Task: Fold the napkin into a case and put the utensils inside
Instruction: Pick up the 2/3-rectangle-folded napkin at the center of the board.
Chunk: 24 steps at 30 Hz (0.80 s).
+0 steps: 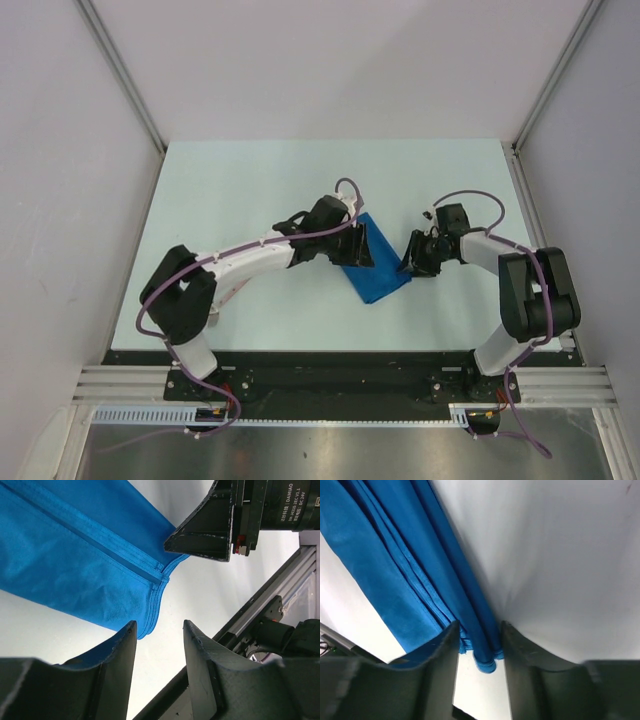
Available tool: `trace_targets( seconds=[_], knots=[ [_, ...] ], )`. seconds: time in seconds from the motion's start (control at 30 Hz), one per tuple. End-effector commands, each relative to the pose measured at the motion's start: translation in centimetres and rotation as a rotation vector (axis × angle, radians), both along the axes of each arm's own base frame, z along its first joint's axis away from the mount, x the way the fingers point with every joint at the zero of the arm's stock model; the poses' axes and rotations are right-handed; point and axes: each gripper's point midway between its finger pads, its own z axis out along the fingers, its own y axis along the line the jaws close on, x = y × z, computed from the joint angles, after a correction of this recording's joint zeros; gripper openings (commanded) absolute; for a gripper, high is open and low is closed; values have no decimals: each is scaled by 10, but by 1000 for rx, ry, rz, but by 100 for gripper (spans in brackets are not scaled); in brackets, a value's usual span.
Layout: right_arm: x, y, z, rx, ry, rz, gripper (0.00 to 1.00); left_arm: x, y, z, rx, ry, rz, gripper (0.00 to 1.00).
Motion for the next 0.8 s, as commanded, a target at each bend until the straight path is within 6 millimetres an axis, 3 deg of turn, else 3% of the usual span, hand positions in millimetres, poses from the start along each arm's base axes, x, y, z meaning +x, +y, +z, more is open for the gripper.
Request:
trace_targets(
  seconds=[0.0,0.2,0.27,0.37,0.47,0.5,0.6,0.67,0.7,0.77],
  knots=[
    [-4,7,-4,55,-14,-1,36,-4,-3,28,-41,-81,-11,48],
    [-30,18,-3,128,7,-10,19,-14,-5,20,-30,-107,-14,49],
    [-44,25,-6,140,28,-5,16,-17,-5,19,-35,-116,-1,49],
    [-54,41,6,183,4,-6,16,-20,-3,17,-36,-117,12,49],
    [-58,45,11,182,-15,-6,28,-20,-2,15,-33,-117,20,50],
    [-54,43,13,171,-26,-14,39,-20,-1,13,-25,-115,19,50],
    [-44,30,13,118,-34,-23,52,-20,-3,13,-15,-137,10,52],
    [-29,20,17,94,-38,-44,57,-24,-9,14,6,-165,-5,64],
    [-23,16,18,87,-42,-54,60,-19,-7,12,47,-208,19,66],
    [-10,9,24,72,-37,-81,63,-29,-16,9,97,-239,10,71]
  ],
)
